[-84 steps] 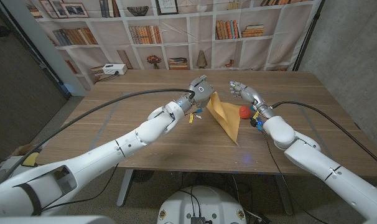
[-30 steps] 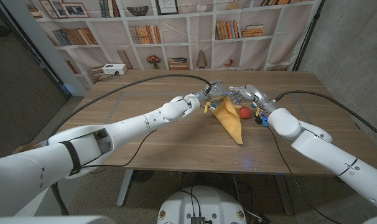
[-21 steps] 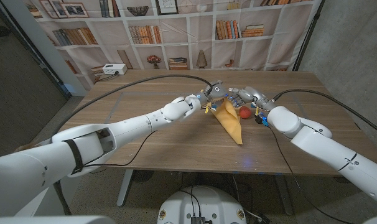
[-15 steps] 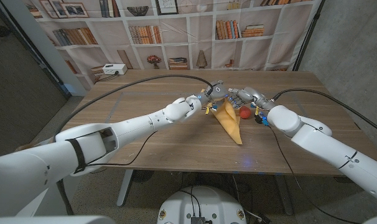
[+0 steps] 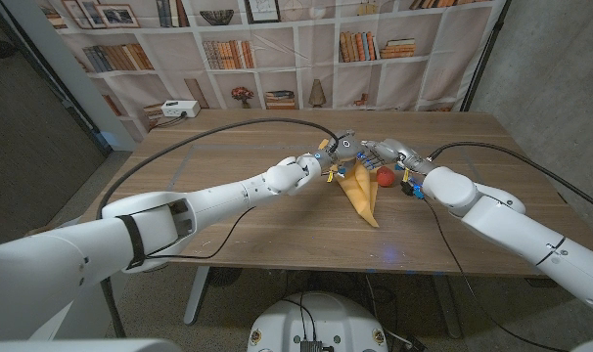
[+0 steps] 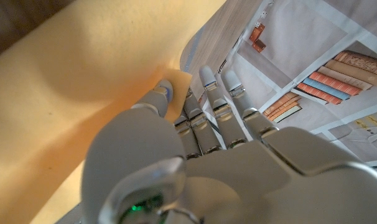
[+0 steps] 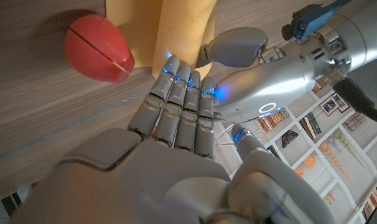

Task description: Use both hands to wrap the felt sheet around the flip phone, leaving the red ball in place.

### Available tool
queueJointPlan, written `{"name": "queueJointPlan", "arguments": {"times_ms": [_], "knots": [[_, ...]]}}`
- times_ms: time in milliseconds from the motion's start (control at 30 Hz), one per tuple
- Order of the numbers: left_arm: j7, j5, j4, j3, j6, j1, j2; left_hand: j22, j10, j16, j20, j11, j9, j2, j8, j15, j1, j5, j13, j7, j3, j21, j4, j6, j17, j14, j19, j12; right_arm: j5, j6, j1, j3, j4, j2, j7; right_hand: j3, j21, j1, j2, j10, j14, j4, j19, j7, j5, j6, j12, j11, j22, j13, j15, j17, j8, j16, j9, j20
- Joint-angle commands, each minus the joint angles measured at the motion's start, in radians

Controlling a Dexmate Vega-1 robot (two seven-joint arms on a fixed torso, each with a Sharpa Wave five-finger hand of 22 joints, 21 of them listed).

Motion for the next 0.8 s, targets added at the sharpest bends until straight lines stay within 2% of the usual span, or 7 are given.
{"name": "queueJointPlan", "arguments": {"times_ms": [33,167,300,367,533,700,800], "knots": [[0.001,-0.029,0.025,0.033,0.001,-0.007,-0.023,0.001,-0.012,0.004,-0.002,0.000,0.004,0.003,-0.044,-0.144,0.014,-0.012,-0.006,-0.048,-0.009,0.014,-0.015,-0.039,-0.006,0.011,0.003,-0.018,0.041,0.107,0.008,-0.009,0.055,0.017,0.044,0.016,-0.010,0.007,0.086,0.040,-0.025,0.015,-0.021,0.003,0.000,0.009,0.016,-0.007,0.004,0.003,-0.007,0.006,0.000,-0.005,0.002,-0.001],[-0.013,-0.032,0.012,0.038,0.011,-0.007,-0.016,0.000,-0.058,-0.004,0.004,0.001,0.002,-0.028,-0.154,-0.136,-0.002,-0.016,-0.024,-0.064,-0.051,0.028,-0.017,-0.211,-0.020,-0.016,-0.008,-0.057,0.041,0.093,0.027,-0.027,0.062,0.020,0.067,0.031,-0.032,0.008,0.072,0.031,-0.126,0.042,-0.069,0.010,-0.004,0.009,0.003,-0.008,0.005,0.001,-0.006,0.009,-0.003,-0.019,0.001,0.007],[-0.015,-0.024,-0.004,0.041,0.029,-0.003,-0.006,-0.006,-0.181,-0.027,0.013,0.008,0.003,-0.080,-0.283,-0.130,-0.067,0.004,-0.062,-0.072,-0.111,0.029,0.000,-0.407,-0.051,-0.088,-0.032,-0.141,0.045,0.080,0.049,-0.043,0.076,0.025,0.093,0.014,-0.064,0.002,0.040,-0.125,-0.227,0.051,-0.144,-0.012,-0.006,-0.063,-0.028,0.020,0.005,0.002,0.035,0.013,-0.022,-0.013,0.003,0.035],[-0.031,-0.017,-0.019,0.044,0.037,-0.004,0.002,-0.009,-0.249,-0.037,0.025,0.006,0.004,-0.100,-0.320,-0.125,-0.088,0.015,-0.079,-0.063,-0.128,0.015,0.002,-0.475,-0.066,-0.138,-0.061,-0.186,0.039,0.071,0.062,-0.053,0.081,0.028,0.100,0.001,-0.073,-0.004,0.022,-0.155,-0.243,0.049,-0.170,-0.013,-0.007,-0.072,-0.027,0.030,0.004,0.003,0.054,0.014,-0.021,-0.011,0.003,0.055],[-0.083,-0.011,-0.054,0.043,0.049,-0.004,0.017,-0.014,-0.320,-0.044,0.056,0.012,0.004,-0.146,-0.334,-0.103,-0.155,0.034,-0.103,-0.061,-0.169,-0.027,0.021,-0.547,-0.090,-0.228,-0.130,-0.233,0.030,0.064,0.098,-0.080,0.106,0.040,0.126,-0.024,-0.087,-0.019,-0.009,-0.197,-0.274,0.047,-0.215,-0.016,-0.006,-0.085,-0.023,0.045,0.004,0.004,0.074,0.015,-0.020,-0.011,0.003,0.080],[-0.100,-0.004,-0.055,0.042,0.058,-0.001,0.018,-0.014,-0.368,-0.045,0.069,0.021,0.004,-0.159,-0.342,-0.087,-0.180,0.045,-0.112,-0.040,-0.183,-0.046,0.027,-0.603,-0.103,-0.262,-0.146,-0.252,0.038,0.095,0.125,-0.098,0.146,0.059,0.160,-0.020,-0.085,-0.021,0.008,-0.174,-0.272,0.052,-0.229,-0.036,0.004,-0.076,-0.002,0.007,0.003,0.005,0.010,0.008,-0.011,-0.003,0.003,0.082],[-0.096,0.004,-0.053,0.044,0.061,0.001,0.018,-0.014,-0.424,-0.046,0.069,0.025,0.003,-0.174,-0.348,-0.080,-0.197,0.056,-0.120,-0.025,-0.196,-0.060,0.029,-0.679,-0.114,-0.290,-0.151,-0.266,0.040,0.111,0.132,-0.102,0.162,0.067,0.166,-0.010,-0.082,-0.016,0.026,-0.173,-0.267,0.053,-0.228,-0.045,0.007,-0.117,-0.001,-0.006,0.003,0.004,-0.006,0.004,-0.024,0.001,0.003,0.081]]}}
